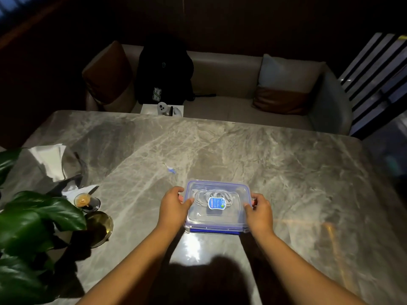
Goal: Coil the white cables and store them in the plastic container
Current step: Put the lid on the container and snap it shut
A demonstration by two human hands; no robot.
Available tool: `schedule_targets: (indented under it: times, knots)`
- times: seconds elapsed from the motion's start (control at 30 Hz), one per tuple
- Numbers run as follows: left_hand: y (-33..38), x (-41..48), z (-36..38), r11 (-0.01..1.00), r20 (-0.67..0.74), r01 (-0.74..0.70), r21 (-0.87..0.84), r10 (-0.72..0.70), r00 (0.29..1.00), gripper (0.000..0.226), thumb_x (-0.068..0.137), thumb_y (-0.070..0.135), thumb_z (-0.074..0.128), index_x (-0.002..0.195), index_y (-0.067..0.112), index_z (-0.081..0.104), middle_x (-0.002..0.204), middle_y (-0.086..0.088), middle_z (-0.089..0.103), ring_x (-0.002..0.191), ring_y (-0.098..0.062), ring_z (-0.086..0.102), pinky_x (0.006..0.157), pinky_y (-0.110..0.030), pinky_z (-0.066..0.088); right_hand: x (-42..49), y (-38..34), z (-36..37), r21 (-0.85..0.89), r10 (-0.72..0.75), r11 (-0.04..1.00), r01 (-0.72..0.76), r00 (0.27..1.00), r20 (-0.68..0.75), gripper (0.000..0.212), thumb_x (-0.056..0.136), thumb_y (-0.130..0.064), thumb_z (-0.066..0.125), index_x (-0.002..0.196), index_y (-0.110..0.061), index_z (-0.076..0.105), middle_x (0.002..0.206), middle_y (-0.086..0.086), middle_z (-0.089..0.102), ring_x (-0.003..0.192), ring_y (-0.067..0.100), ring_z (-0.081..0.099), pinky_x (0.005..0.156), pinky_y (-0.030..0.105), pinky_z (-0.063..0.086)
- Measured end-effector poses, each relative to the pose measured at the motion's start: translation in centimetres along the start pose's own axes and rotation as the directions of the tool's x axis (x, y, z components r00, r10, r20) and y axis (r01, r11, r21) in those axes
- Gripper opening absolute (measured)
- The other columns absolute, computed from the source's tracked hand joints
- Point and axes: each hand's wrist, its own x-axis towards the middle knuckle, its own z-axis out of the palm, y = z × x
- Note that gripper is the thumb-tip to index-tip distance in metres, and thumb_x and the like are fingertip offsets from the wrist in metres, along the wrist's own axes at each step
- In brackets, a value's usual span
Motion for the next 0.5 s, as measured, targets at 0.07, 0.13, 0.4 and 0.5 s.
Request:
schedule_targets:
  times: [0.07, 0.13, 0.4, 0.5]
  knots:
    - [-0.1, -0.1, 0.3, 1.000, -0.030, 0.003, 0.030, -0.002, 1.000, 0.029, 0.079, 0.020, 0.080, 0.102, 0.010, 0.064, 0.082, -0.005, 0.060, 0.074, -0.020, 0.057, 0.063, -0.025, 0.036, 0.3, 0.3, 0.1, 0.003, 0.008, 1.000, -0.008, 1.000, 0.011, 0.030, 0.087, -0.006, 0.066, 0.117, -0.009, 0.062, 0.109, 0.017, 0.062, 0.082, 0.023, 0.057, 0.078, 0.026, 0.041]
    - [0.0, -0.3, 0.4, 0.998, -0.053, -0.003, 0.057, 0.006, 0.999, 0.026, 0.080, 0.021, 0.080, 0.099, 0.009, 0.065, 0.084, -0.005, 0.061, 0.074, -0.019, 0.056, 0.064, -0.026, 0.036, 0.5, 0.3, 0.3, 0.005, 0.010, 1.000, -0.010, 1.000, 0.024, 0.030, 0.088, -0.007, 0.065, 0.118, -0.009, 0.061, 0.108, 0.016, 0.061, 0.081, 0.022, 0.057, 0.078, 0.026, 0.041]
    - [-0.1, 0.3, 0.8, 0.995, -0.058, -0.018, 0.098, 0.024, 0.998, 0.027, 0.082, 0.021, 0.078, 0.102, 0.009, 0.066, 0.089, -0.009, 0.065, 0.074, -0.017, 0.056, 0.066, -0.027, 0.039, 1.7, 0.6, 0.7, 0.029, 0.007, 1.000, -0.008, 0.999, 0.040, 0.032, 0.089, -0.008, 0.064, 0.120, -0.010, 0.061, 0.110, 0.016, 0.062, 0.086, 0.023, 0.060, 0.083, 0.029, 0.047]
    - [-0.1, 0.5, 0.9, 0.994, -0.056, -0.028, 0.102, 0.034, 0.998, 0.027, 0.082, 0.021, 0.078, 0.103, 0.009, 0.066, 0.090, -0.010, 0.066, 0.074, -0.017, 0.057, 0.066, -0.026, 0.039, 1.7, 0.7, 0.7, 0.045, 0.011, 0.999, -0.013, 0.999, 0.047, 0.032, 0.089, -0.010, 0.064, 0.120, -0.013, 0.060, 0.109, 0.015, 0.063, 0.088, 0.025, 0.062, 0.083, 0.032, 0.050]
